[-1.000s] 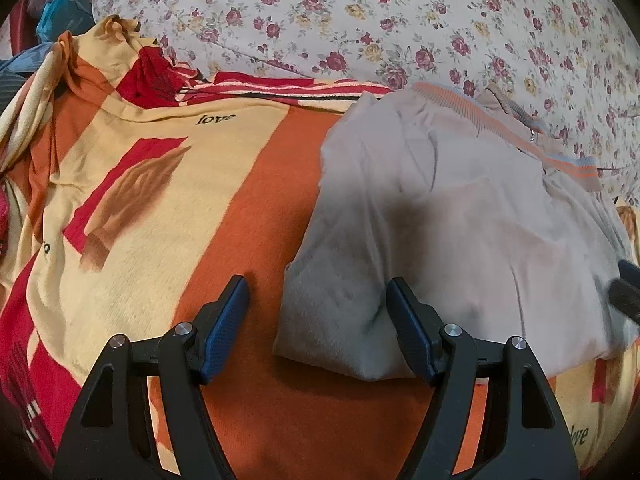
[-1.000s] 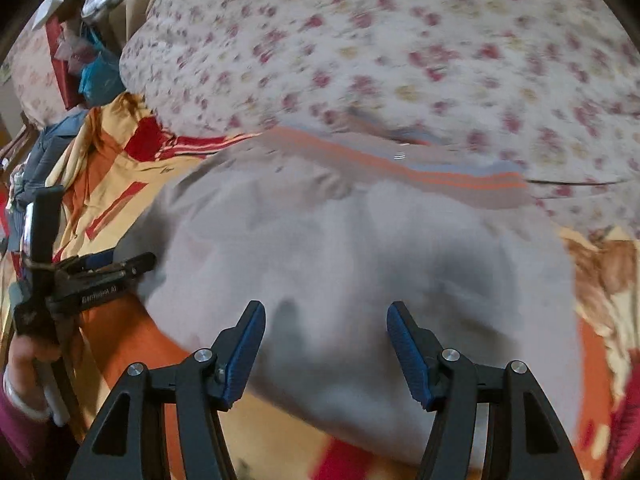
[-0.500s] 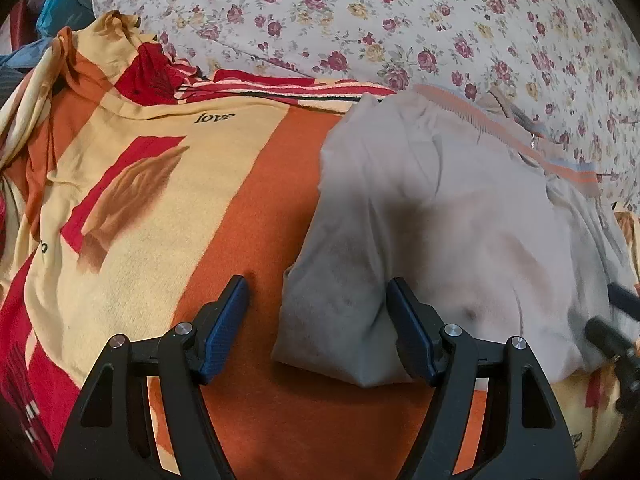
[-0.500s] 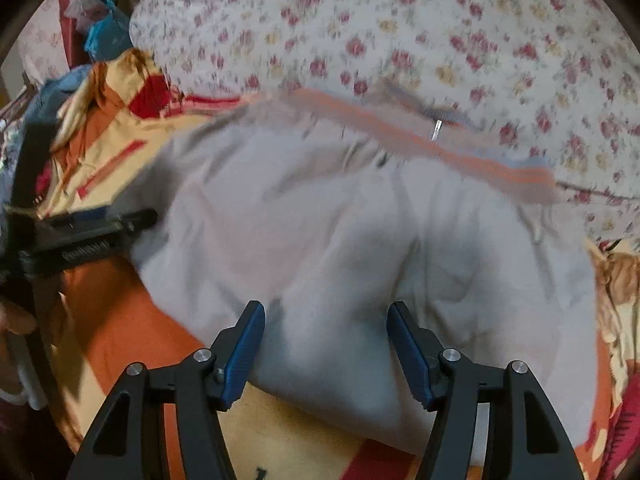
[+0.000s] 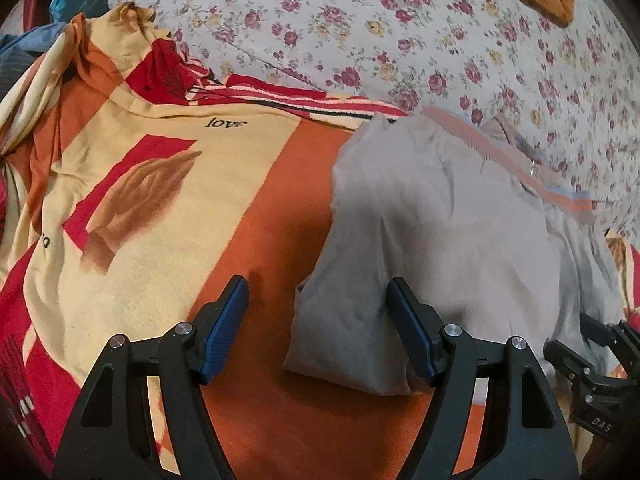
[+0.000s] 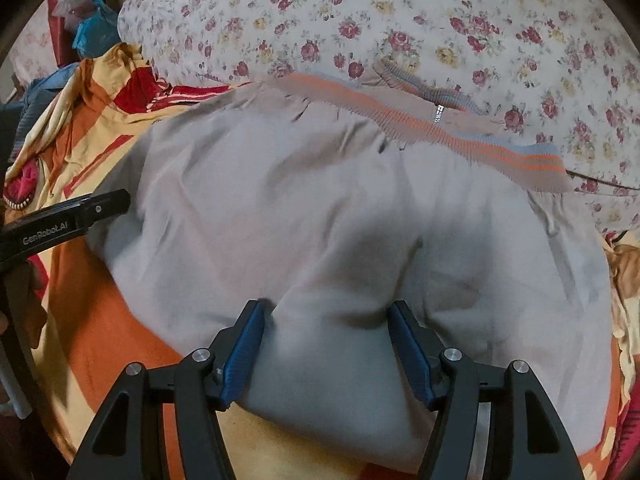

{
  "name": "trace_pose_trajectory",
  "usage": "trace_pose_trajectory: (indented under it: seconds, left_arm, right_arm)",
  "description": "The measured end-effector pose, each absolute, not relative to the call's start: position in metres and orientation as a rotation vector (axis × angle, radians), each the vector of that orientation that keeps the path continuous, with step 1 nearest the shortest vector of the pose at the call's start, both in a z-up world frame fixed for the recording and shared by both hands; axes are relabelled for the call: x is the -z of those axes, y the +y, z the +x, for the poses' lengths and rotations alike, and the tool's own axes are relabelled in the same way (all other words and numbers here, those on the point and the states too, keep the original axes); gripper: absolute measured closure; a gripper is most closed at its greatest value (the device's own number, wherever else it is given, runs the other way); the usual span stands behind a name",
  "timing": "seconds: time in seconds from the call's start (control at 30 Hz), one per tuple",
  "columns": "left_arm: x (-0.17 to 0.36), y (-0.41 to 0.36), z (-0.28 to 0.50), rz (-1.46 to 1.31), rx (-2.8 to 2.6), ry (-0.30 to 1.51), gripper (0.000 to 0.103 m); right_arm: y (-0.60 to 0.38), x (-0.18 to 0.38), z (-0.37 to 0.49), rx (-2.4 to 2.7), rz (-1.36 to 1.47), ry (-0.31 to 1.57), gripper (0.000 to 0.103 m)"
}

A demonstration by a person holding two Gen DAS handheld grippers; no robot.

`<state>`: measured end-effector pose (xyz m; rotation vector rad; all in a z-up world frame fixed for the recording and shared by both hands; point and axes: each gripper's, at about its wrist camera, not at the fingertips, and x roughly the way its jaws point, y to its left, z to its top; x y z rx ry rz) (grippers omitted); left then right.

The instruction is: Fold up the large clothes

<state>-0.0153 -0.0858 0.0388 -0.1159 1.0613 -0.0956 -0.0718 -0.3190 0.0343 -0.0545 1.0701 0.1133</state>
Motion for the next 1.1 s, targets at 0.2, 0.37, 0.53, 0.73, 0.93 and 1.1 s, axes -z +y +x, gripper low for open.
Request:
trace_pose_trajectory:
  seconds: [0.2,0.37,0.53,0.73,0.93,1.1]
  left_arm:
    - [-0.04,-0.079,-0.01,-0.166,0.096,1.066,0.031]
    - [-0.039,-0.077,-0.007,-0.201,0.107,1.073,0.031]
    - [-0.038,-0.076,-0.002,-0.224,0.113,1.08,0.031]
    - [-0.04,-0.071,0.009,-0.288,0.169,1.09,0.031]
    - [-0.037,-0.058,0.021,-0.435,0.22,1.103,0.022]
    - [-0.028,-0.065,0.031,-0.411,0.208,1.135,0.022]
  right_arm:
    - [-0.327,-0.059,-0.072,-0.092,-0.036,0.984,0.041]
    - [-0.33,-0.058,-0.059,-0.098,0.031,0.986,0.04]
    - [-0.318,-0.035,-0.052,-0.103,0.006,1.031,0.04]
    - [-0.317,-0.029,-0.055,-0.125,-0.02,1.037,0.035]
    - [-0.341,-0.043,-0.054,-0.133,0.064,1.0,0.035]
    - [-0.351,-0.033,-0.049,-0.144,0.124,1.057,0.031]
